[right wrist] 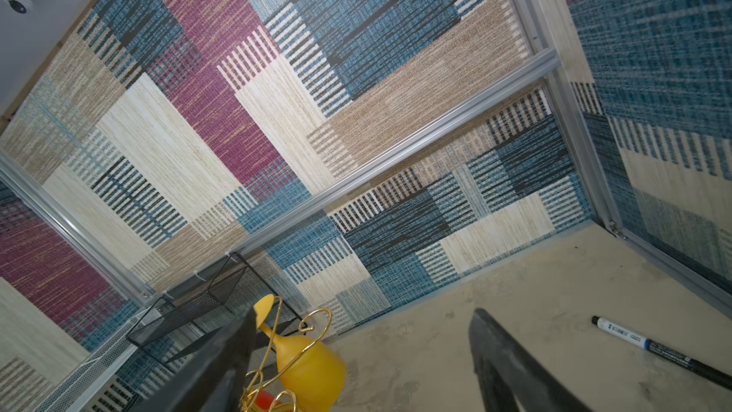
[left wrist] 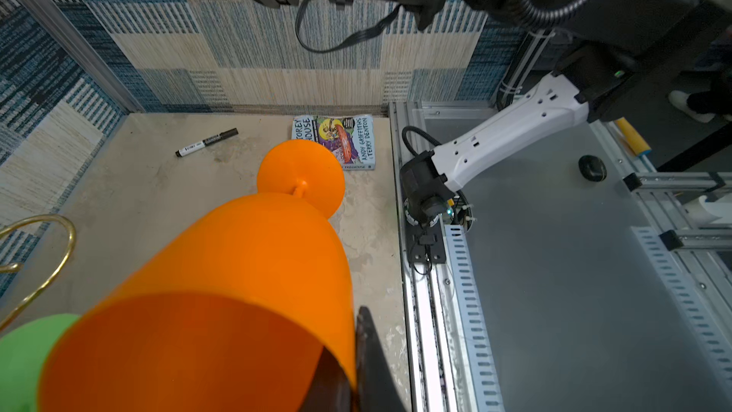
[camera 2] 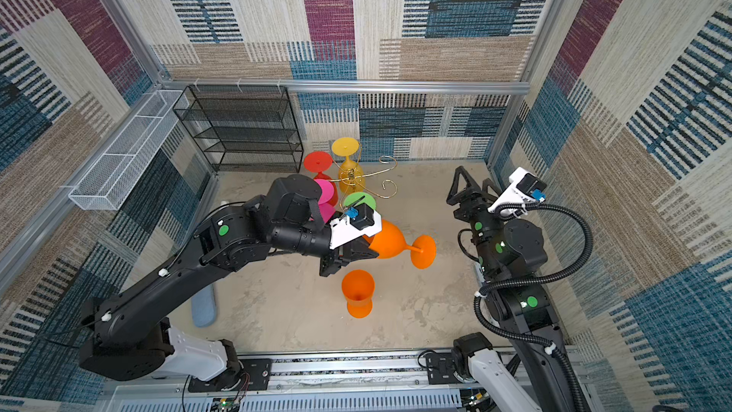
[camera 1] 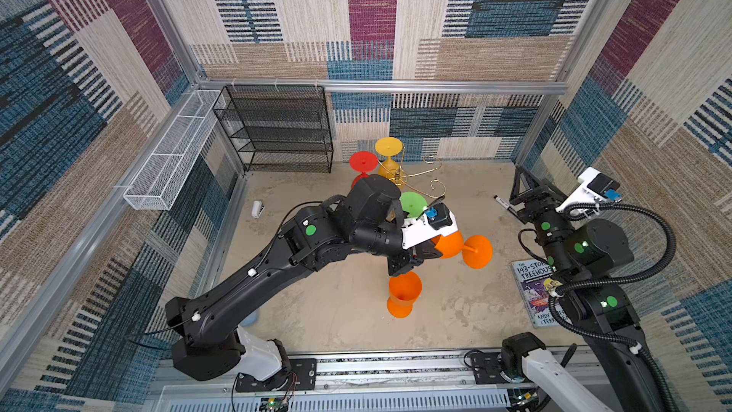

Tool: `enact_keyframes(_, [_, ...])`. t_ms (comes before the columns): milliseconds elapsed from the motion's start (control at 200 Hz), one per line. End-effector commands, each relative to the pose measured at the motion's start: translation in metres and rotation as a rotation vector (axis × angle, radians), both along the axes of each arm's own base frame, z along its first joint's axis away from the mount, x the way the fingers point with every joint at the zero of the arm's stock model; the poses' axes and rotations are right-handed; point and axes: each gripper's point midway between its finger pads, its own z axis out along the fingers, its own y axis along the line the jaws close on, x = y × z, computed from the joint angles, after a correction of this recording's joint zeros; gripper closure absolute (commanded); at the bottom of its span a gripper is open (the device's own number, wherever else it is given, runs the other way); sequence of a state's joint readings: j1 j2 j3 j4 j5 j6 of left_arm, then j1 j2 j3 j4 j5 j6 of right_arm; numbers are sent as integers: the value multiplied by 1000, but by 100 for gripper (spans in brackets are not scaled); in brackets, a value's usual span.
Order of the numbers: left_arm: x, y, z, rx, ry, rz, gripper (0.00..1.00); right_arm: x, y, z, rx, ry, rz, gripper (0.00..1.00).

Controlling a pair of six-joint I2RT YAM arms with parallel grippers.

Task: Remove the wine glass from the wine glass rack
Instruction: 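Lower the orange glass with the left gripper toward the table near the robot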

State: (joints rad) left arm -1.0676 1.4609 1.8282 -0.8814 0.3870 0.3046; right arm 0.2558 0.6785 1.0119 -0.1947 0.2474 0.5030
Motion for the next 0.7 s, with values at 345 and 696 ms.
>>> enact_keyframes(345, [-5,5,-40,233,-150,26,100,11,-2,-18,-36,56,-29,15])
enact_keyframes(696, [-18,12,-37,308,-230,8,100,17,2,-28,-40,79,-14,15])
